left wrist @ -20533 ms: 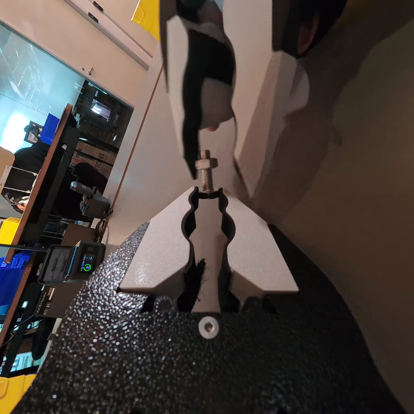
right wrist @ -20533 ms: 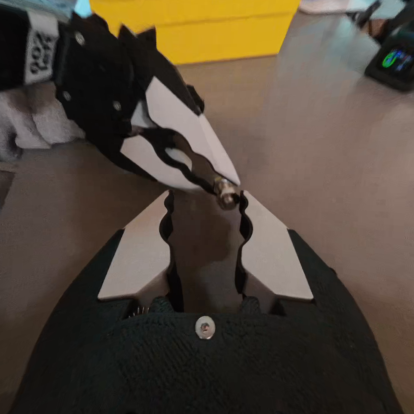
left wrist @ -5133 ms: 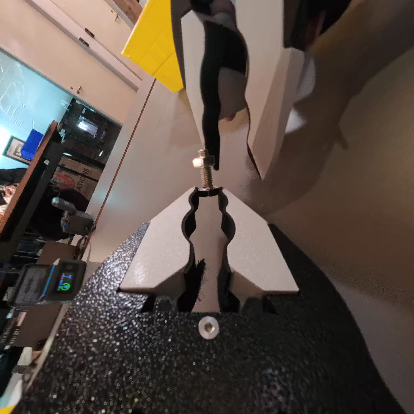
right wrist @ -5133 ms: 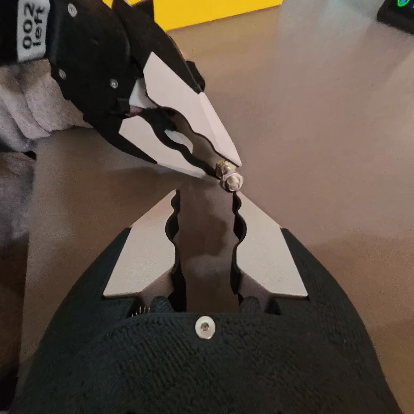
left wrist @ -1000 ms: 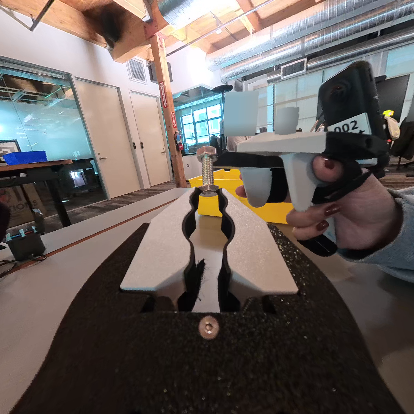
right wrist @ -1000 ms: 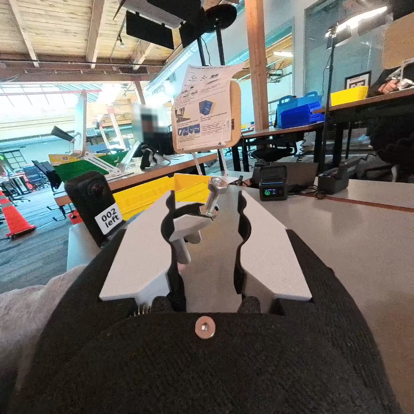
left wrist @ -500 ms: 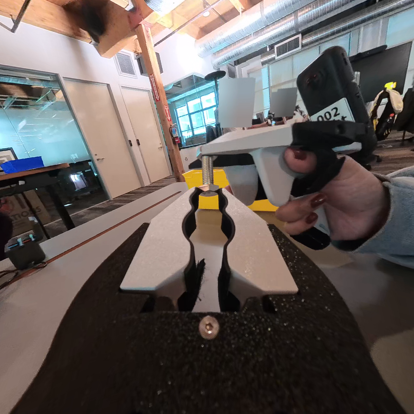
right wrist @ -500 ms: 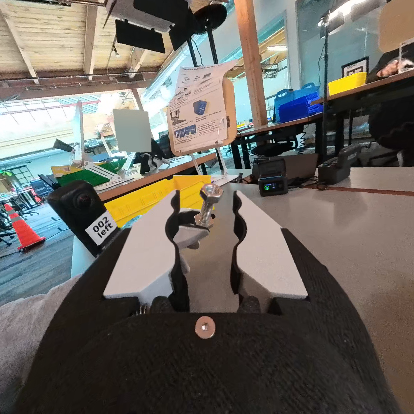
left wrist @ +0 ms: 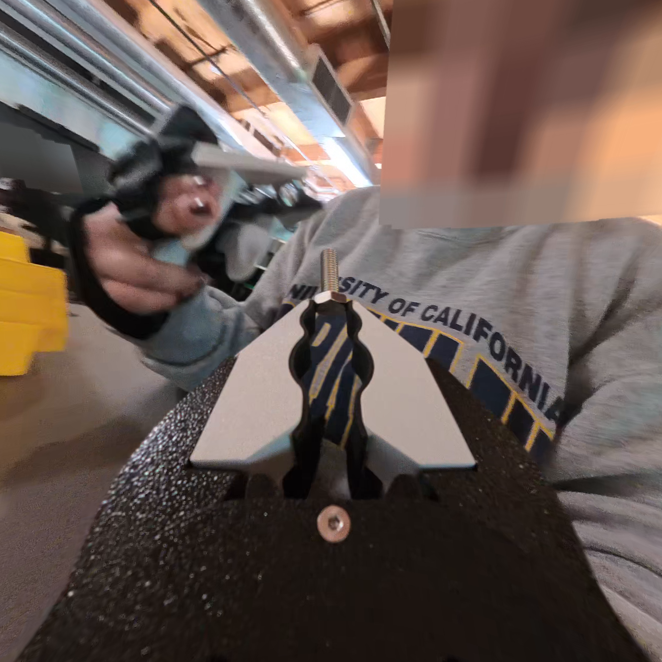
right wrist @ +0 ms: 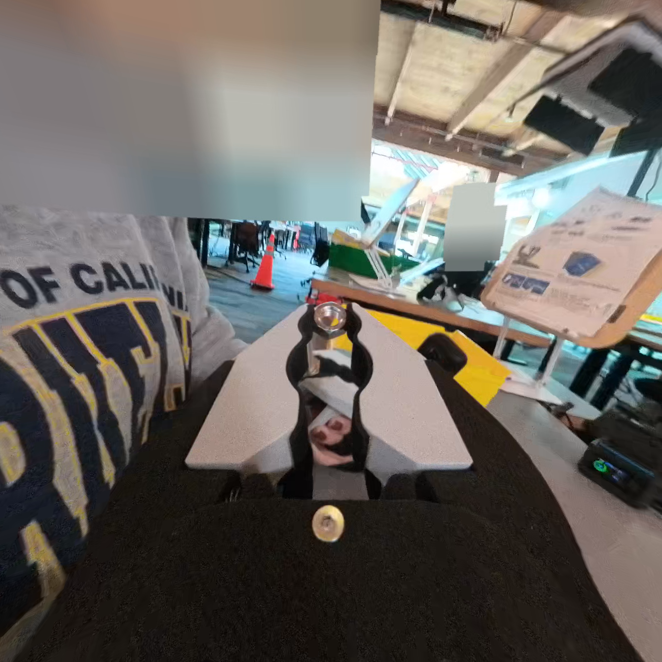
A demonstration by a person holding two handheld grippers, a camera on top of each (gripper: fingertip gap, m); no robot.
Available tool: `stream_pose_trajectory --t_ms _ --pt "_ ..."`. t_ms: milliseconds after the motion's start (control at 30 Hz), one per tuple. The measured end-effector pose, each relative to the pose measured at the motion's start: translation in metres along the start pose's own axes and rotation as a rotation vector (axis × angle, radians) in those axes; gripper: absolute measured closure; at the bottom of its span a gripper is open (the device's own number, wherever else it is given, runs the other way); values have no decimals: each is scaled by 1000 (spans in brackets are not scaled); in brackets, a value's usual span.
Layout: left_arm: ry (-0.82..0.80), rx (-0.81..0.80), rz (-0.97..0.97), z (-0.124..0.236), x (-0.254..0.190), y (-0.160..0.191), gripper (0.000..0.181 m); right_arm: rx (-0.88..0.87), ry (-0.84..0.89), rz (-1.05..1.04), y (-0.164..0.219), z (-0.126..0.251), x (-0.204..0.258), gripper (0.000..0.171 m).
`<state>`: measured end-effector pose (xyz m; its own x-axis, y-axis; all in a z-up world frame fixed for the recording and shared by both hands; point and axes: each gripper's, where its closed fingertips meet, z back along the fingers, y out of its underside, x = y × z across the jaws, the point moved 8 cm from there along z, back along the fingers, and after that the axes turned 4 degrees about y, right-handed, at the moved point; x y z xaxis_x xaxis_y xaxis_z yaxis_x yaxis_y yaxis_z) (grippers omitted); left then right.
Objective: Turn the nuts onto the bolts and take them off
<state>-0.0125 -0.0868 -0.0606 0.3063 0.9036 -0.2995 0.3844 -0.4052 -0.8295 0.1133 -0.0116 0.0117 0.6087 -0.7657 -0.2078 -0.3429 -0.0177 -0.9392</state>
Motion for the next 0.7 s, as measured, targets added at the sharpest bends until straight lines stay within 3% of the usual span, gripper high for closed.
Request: stream_pose_trajectory --t_ms 67,133,233,300,367,467,533,633,700 --pt "-48 -5 -26 0 4 1 166 -12 125 17 -17 19 -12 154" --pt "-244 -60 -154 11 11 -7 166 104 448 77 -31 47 -32 154" --pt "-654 -119 -426 36 13 -23 166 421 1010 68 -44 125 -58 154" --pt "-902 -90 -555 48 13 -27 166 735 1230 -68 -33 183 -64 154" --pt "-1101 -14 -659 53 15 -27 166 1062 1275 -239 -8 227 -64 154" --pt "-1211 101 -775 47 19 -24 166 1372 1204 -386 26 258 -63 154" --pt "-1231 164 -813 42 22 -21 166 1419 1163 -426 40 263 -66 154" --pt "-1258 232 -848 38 26 -16 166 1401 1252 -441 45 271 -74 153" --pt "-1266 237 -864 37 27 -15 166 1349 1340 -420 38 273 -77 128"
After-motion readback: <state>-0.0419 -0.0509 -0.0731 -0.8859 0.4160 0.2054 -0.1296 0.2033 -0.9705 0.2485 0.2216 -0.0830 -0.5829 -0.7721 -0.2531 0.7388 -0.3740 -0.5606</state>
